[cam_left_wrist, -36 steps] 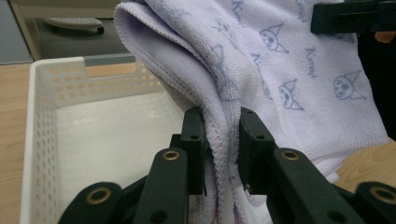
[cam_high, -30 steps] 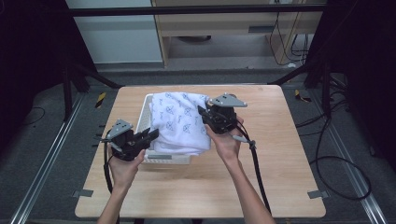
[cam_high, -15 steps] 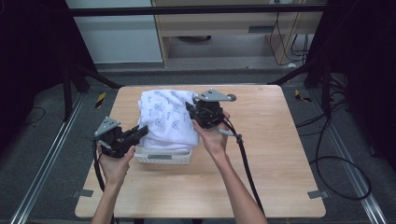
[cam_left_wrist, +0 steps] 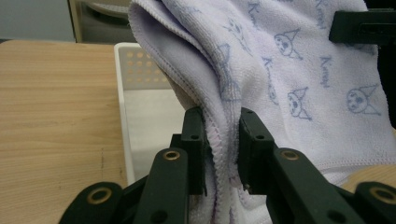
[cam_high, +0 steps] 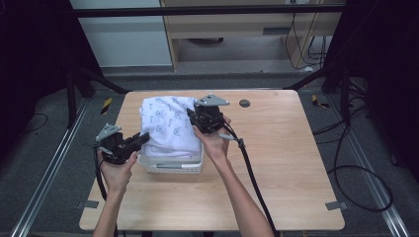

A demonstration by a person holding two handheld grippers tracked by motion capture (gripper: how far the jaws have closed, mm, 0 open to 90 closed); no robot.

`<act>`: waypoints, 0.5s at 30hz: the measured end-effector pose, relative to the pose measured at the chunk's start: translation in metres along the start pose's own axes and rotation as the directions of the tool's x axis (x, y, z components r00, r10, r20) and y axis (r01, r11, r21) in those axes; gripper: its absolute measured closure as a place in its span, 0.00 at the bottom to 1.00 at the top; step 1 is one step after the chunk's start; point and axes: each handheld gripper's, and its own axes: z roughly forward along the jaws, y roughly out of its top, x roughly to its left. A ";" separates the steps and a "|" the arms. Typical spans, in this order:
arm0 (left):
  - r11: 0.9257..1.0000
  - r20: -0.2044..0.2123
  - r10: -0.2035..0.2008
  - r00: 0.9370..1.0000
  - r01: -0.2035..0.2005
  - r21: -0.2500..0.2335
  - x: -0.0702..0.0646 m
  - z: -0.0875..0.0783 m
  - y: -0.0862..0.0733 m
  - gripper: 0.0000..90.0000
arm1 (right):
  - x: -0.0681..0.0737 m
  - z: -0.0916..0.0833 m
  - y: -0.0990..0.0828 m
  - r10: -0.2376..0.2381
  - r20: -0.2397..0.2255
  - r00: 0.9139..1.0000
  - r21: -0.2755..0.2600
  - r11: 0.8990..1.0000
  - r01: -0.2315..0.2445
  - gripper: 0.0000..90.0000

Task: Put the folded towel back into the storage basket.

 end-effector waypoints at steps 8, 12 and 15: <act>1.000 -0.021 -0.006 1.000 0.006 0.026 0.008 0.009 -0.005 0.82 | 0.000 0.018 -0.008 -0.004 0.003 1.000 0.020 1.000 0.004 0.85; 0.999 -0.028 -0.001 1.000 0.002 0.041 0.009 0.014 -0.008 0.82 | 0.001 0.023 -0.011 -0.010 0.010 1.000 0.031 0.999 0.010 0.85; 0.999 -0.034 0.002 0.999 0.000 0.053 0.011 0.018 -0.011 0.82 | 0.001 0.026 -0.013 -0.013 0.016 1.000 0.042 0.999 0.012 0.84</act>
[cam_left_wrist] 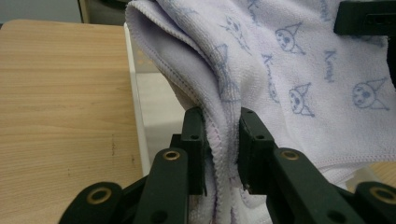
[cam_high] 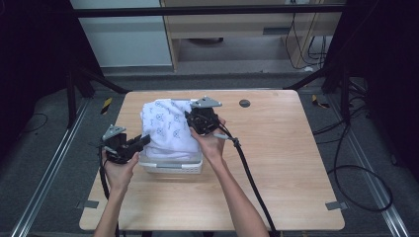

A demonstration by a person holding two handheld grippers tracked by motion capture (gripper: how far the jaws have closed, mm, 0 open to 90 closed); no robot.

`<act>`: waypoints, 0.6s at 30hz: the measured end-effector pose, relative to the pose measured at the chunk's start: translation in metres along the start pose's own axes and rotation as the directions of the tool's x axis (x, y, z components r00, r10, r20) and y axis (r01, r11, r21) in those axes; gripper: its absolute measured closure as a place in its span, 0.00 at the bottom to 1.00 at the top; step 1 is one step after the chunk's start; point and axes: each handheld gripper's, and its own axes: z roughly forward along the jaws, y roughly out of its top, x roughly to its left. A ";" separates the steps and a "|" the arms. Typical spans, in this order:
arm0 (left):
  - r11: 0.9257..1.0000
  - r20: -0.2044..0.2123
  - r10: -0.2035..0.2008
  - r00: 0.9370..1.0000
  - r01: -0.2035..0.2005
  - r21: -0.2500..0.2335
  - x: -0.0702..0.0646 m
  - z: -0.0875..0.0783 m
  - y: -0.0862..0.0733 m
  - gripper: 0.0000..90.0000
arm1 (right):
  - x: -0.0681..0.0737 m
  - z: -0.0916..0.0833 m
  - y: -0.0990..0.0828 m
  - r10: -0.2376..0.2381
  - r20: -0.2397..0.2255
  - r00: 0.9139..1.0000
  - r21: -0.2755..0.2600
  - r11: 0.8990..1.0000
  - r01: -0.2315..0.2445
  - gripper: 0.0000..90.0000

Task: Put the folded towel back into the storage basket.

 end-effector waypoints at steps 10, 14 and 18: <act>0.999 -0.018 0.013 1.000 -0.012 0.043 0.002 0.011 -0.006 0.82 | -0.003 0.010 -0.014 0.018 0.011 1.000 0.028 0.999 -0.018 0.84; 0.998 -0.022 0.020 1.000 -0.019 0.062 0.002 0.015 -0.008 0.82 | -0.004 0.014 -0.020 0.023 0.014 1.000 0.046 0.999 -0.023 0.84; 0.997 -0.032 0.022 0.999 -0.020 0.071 0.003 0.018 -0.010 0.82 | -0.006 0.018 -0.025 0.021 0.016 1.000 0.054 0.998 -0.022 0.84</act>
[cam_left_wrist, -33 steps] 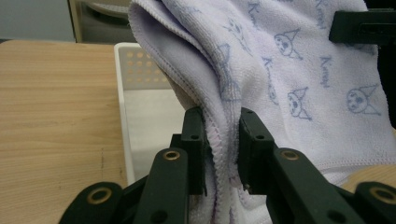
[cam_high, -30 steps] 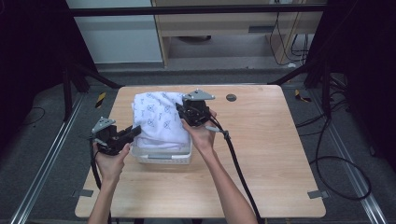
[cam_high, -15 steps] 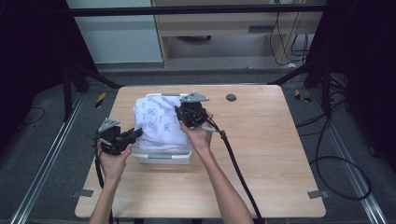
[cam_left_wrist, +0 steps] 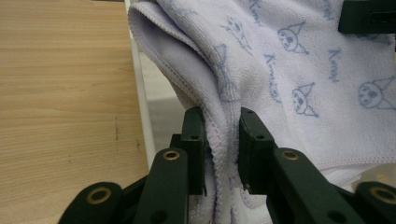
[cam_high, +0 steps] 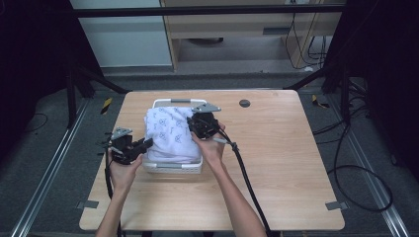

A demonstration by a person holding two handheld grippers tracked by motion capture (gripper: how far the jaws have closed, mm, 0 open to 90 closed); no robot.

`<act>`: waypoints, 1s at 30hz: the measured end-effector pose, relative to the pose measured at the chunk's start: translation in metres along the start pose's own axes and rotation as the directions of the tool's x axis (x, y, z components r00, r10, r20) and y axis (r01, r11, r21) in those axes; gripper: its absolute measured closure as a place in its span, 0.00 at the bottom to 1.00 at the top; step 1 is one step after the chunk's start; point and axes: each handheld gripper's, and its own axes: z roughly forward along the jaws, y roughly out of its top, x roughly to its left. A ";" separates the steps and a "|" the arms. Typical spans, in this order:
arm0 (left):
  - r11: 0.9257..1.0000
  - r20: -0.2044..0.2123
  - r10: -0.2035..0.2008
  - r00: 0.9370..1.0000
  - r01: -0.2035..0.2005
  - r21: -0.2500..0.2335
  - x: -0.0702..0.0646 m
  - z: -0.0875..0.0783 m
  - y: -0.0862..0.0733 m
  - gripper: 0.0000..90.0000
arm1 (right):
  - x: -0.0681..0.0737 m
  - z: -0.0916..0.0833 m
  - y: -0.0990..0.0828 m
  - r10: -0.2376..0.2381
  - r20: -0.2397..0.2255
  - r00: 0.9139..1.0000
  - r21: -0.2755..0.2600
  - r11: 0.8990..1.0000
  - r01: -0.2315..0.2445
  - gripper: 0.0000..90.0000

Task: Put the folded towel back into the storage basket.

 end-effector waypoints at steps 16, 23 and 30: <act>0.998 -0.030 0.025 0.999 -0.024 0.051 0.000 0.012 -0.006 0.81 | 0.002 0.012 -0.014 -0.018 0.024 1.000 0.055 0.998 0.017 0.83; 1.000 -0.047 0.020 0.999 -0.019 0.022 0.000 0.011 -0.005 0.70 | -0.003 0.020 -0.021 -0.060 0.045 0.997 0.091 0.994 0.056 0.73; 1.000 -0.035 0.027 0.999 -0.027 -0.016 -0.003 0.003 -0.001 0.68 | -0.005 0.013 -0.017 -0.048 0.038 0.998 0.073 0.996 0.045 0.68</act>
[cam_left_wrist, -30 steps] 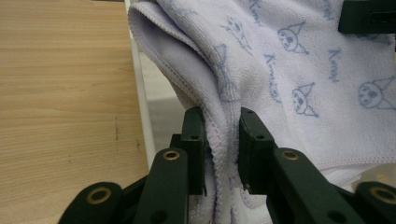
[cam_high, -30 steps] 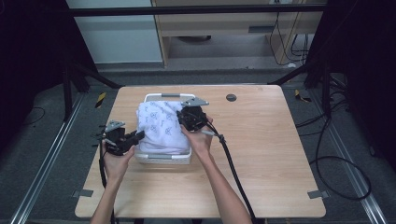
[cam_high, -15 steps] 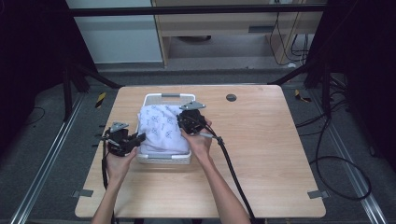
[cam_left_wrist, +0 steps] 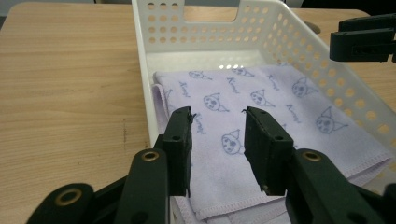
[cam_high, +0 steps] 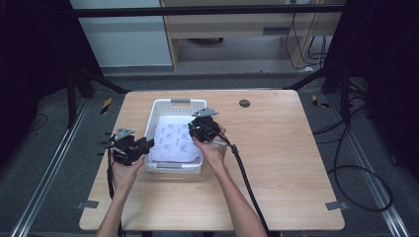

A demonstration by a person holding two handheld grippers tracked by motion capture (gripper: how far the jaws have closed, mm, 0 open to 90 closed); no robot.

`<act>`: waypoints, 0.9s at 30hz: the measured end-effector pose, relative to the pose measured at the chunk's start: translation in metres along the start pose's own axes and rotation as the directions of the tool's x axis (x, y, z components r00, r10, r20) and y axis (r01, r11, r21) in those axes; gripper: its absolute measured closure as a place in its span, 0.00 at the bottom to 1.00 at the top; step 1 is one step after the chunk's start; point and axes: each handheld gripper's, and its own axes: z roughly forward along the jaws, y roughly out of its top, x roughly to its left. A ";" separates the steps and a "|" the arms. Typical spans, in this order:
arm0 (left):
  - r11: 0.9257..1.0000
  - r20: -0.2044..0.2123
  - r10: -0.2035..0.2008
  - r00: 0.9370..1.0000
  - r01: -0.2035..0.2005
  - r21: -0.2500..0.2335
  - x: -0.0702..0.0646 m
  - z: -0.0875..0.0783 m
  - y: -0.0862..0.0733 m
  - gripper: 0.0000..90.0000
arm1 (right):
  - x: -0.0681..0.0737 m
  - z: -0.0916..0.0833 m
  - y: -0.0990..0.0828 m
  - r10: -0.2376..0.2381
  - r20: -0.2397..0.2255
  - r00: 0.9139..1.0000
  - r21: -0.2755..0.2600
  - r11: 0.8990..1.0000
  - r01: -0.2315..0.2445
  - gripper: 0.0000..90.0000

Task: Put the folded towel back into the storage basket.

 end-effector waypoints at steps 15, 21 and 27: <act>0.997 0.022 0.058 0.998 -0.057 -0.049 -0.017 -0.013 0.002 0.58 | -0.027 -0.053 -0.004 0.025 -0.045 0.999 -0.061 0.998 -0.028 0.46; 0.995 0.032 0.090 0.995 -0.088 -0.054 -0.025 -0.016 -0.002 0.54 | -0.047 -0.080 -0.021 0.041 -0.045 0.998 -0.068 0.997 -0.044 0.35; 0.994 0.026 0.094 0.995 -0.092 -0.056 -0.027 -0.020 -0.008 0.52 | -0.066 -0.104 -0.044 0.073 -0.071 0.995 -0.075 0.994 -0.078 0.30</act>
